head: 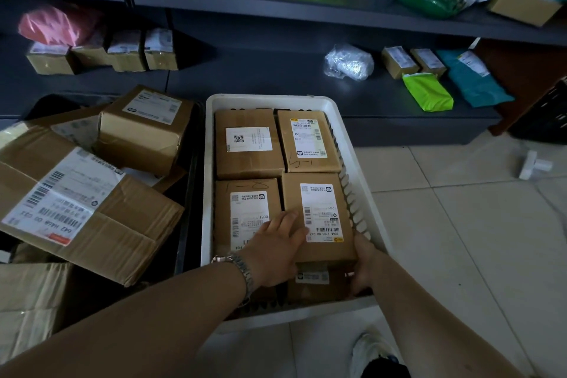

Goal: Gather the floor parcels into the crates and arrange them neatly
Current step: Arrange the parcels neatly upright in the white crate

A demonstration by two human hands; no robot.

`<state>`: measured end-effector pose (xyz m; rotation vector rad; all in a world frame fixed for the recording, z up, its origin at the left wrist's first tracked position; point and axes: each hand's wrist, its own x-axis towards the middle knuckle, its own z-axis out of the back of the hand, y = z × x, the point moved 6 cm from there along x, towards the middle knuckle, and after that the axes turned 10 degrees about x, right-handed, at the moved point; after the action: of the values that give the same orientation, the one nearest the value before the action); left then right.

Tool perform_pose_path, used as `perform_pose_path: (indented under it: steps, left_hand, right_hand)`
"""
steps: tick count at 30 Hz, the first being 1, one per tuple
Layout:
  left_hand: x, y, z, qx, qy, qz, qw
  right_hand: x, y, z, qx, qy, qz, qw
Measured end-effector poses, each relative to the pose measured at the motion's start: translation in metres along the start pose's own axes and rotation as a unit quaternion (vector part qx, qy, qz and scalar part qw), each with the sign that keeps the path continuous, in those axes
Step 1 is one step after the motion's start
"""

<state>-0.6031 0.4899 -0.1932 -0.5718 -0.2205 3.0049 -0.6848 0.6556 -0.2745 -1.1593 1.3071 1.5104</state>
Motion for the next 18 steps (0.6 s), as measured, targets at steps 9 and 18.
perform_pose_path:
  steps: [9,18]
  left_hand:
    - [0.001,-0.002,0.000,0.013,-0.006,0.003,1.000]
    - [-0.001,-0.001,-0.001,0.018,-0.007,-0.001,1.000]
  right_hand:
    - [-0.002,-0.001,-0.006,0.048,0.022,0.029,0.998]
    - [-0.002,0.004,-0.004,0.149,-0.032,0.127,0.980]
